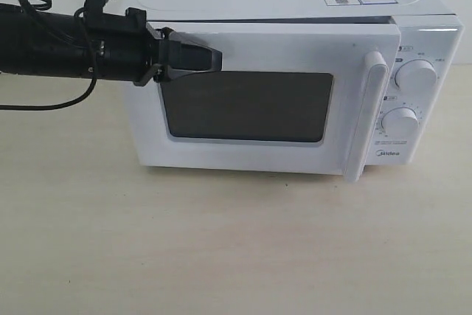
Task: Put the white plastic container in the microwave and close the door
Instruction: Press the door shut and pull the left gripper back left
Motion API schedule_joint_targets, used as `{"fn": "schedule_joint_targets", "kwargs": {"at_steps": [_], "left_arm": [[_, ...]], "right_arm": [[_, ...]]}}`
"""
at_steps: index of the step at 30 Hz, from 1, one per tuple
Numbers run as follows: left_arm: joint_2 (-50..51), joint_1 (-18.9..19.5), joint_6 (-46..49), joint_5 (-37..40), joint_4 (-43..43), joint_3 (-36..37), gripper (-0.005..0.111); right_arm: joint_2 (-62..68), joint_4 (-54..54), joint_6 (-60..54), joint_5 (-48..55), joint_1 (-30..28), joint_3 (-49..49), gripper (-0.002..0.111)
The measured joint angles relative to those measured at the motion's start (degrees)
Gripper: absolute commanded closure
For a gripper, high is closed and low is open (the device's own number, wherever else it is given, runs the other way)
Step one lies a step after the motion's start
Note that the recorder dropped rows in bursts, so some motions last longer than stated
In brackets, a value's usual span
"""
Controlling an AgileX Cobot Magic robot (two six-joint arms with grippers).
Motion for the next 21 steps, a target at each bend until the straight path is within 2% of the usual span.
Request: {"fn": "schedule_joint_targets", "kwargs": {"at_steps": [6,12,21], "left_arm": [[-0.6,0.0,0.2,-0.3,0.5,0.0,0.102],[-5.7,0.0,0.4,-1.8,1.8,3.1,0.102],[-19.1,0.0,0.5,-15.9,2.4,11.1,0.102]], "right_arm": [[0.0,0.0,0.0,0.0,0.0,0.0,0.108],[0.0,0.0,0.0,0.0,0.0,0.0,0.108],[0.0,0.0,0.0,0.0,0.0,0.0,0.108]]}}
